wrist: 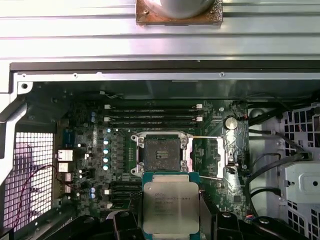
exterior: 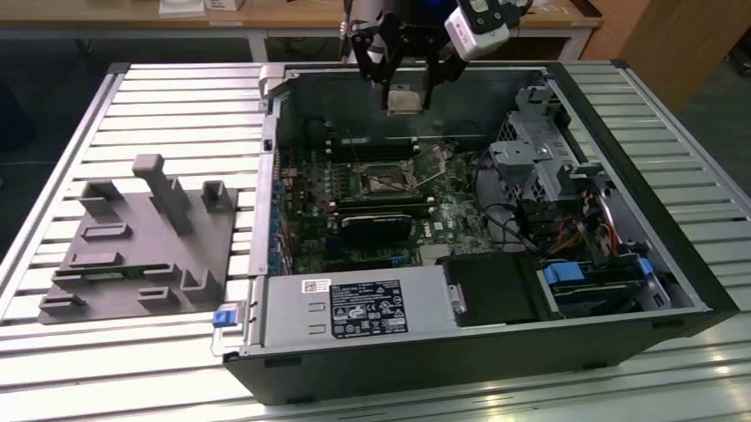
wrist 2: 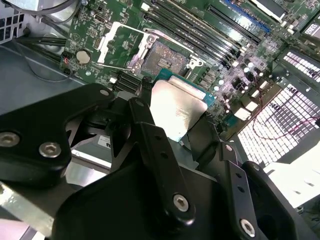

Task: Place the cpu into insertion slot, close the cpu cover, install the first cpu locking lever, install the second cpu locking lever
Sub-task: 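Place the cpu into insertion slot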

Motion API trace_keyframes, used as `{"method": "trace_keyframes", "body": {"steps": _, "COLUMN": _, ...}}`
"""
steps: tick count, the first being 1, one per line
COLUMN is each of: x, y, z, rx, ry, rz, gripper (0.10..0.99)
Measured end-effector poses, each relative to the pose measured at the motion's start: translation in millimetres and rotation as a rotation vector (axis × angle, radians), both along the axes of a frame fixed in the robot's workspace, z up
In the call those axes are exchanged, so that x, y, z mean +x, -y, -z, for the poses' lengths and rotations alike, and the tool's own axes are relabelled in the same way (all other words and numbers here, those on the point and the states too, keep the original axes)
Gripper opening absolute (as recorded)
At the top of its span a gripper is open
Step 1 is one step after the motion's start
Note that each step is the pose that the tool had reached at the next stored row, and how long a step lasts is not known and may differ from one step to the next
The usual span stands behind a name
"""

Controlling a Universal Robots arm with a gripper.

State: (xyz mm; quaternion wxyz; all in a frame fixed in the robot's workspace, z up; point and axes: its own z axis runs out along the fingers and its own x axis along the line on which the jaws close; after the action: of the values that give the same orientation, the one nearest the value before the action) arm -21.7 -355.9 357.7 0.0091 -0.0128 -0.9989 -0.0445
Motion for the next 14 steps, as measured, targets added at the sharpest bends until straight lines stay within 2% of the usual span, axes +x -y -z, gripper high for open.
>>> {"method": "trace_keyframes", "body": {"steps": 8, "x": 0.0, "y": 0.0, "z": 6.1, "rx": -0.001, "ry": 0.001, "rz": 0.0, "gripper": 0.541}}
{"method": "trace_keyframes", "body": {"steps": 14, "x": 0.0, "y": 0.0, "z": 11.2, "rx": -0.002, "ry": 0.0069, "rz": 0.0, "gripper": 0.541}}
